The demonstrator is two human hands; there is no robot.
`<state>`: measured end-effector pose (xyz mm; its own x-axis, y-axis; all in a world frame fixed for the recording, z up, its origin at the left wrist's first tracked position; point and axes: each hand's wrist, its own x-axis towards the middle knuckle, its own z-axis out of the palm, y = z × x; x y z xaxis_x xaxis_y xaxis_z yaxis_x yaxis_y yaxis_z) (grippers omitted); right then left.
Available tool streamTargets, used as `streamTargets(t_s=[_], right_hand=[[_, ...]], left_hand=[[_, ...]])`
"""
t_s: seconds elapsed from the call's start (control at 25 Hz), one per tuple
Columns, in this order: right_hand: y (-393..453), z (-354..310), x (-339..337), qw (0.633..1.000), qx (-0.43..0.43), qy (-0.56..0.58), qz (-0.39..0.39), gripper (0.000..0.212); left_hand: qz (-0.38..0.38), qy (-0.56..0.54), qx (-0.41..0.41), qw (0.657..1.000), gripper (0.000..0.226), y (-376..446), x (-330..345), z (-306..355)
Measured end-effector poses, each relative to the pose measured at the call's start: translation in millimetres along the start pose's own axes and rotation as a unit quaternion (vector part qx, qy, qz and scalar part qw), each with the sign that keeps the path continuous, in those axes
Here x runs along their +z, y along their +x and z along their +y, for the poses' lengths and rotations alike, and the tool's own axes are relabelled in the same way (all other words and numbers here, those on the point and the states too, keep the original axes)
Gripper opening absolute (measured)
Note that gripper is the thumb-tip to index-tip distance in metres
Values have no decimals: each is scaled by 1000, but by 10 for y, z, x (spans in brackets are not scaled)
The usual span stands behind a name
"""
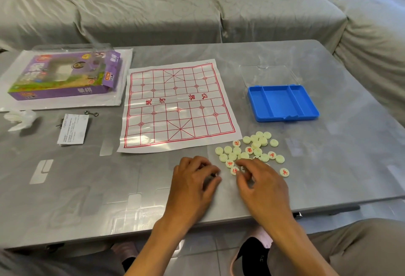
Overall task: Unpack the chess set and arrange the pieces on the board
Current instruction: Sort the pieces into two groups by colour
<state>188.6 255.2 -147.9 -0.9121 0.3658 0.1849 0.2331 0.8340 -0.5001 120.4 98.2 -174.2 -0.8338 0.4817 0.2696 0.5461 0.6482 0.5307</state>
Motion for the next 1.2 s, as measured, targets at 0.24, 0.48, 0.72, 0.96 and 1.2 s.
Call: streamTargets(t_s=[0.24, 0.48, 0.72, 0.96, 1.2], right_hand=[[29, 92, -46, 996, 5, -86, 2, 22], [-33, 85, -23, 990, -67, -118, 25, 18], [-164, -44, 75, 989, -148, -25, -19, 8], [5, -39, 156, 991, -105, -62, 44, 20], [-54, 78, 80, 990, -82, -106, 53, 15]], left_hand=[[62, 31, -39, 997, 26, -12, 2, -29], [65, -10, -61, 996, 26, -25, -33, -66], [71, -55, -27, 996, 30, -67, -69, -39], [-20, -50, 5, 999, 39, -63, -66, -46], [26, -3, -16, 1000, 22, -52, -17, -89]])
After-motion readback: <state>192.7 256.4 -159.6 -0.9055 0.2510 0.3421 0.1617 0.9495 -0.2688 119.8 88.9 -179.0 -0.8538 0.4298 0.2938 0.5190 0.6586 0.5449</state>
